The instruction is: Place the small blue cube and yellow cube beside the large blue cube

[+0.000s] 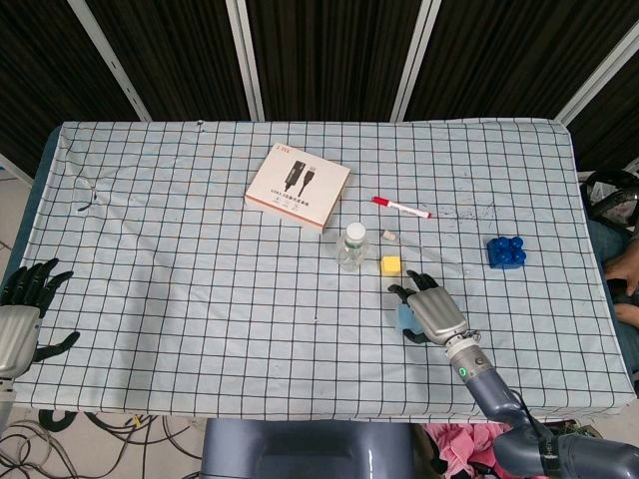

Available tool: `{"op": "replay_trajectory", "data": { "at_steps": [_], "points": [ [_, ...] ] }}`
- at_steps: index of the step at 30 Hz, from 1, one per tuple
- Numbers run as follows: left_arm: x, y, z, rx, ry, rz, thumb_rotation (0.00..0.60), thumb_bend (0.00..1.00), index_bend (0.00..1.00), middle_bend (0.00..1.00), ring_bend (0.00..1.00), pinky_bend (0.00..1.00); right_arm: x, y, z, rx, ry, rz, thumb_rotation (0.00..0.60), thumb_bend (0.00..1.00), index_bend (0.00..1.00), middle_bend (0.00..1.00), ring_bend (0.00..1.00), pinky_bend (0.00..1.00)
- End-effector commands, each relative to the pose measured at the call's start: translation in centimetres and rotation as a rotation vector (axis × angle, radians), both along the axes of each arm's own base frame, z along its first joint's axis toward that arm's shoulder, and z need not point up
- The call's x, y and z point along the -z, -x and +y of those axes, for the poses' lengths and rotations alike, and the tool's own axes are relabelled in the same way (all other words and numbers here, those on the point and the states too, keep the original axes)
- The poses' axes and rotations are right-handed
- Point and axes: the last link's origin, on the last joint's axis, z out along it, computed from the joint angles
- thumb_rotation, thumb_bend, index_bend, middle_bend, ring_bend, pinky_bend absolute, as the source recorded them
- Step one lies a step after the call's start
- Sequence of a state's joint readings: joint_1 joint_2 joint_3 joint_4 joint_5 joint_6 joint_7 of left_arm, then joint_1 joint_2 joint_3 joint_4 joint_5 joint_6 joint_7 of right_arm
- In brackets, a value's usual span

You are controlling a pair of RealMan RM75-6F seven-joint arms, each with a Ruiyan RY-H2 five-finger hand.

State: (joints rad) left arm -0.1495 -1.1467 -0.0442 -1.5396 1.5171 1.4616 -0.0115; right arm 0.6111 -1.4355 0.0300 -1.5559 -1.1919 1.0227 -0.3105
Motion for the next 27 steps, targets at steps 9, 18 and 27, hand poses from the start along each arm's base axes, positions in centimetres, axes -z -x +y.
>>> {"op": "replay_trajectory", "data": {
  "at_steps": [9,18,27],
  "points": [
    [0.0,0.0,0.0,-0.003,-0.003,0.002,0.600,0.15,0.16,0.04,0.00,0.00,0.0,0.4,0.2,0.011,-0.005,0.011,0.600,0.24,0.20,0.34,0.04,0.11],
    [0.0,0.0,0.0,-0.006,-0.004,0.003,0.600,0.15,0.16,0.04,0.00,0.00,0.0,0.4,0.5,0.008,-0.013,0.015,0.600,0.24,0.20,0.26,0.04,0.11],
    [0.0,0.0,0.0,-0.005,-0.003,0.004,0.600,0.15,0.16,0.04,0.00,0.00,-1.1,-1.4,0.4,0.002,0.019,-0.070,0.600,0.24,0.19,0.23,0.03,0.11]
  ]
}}
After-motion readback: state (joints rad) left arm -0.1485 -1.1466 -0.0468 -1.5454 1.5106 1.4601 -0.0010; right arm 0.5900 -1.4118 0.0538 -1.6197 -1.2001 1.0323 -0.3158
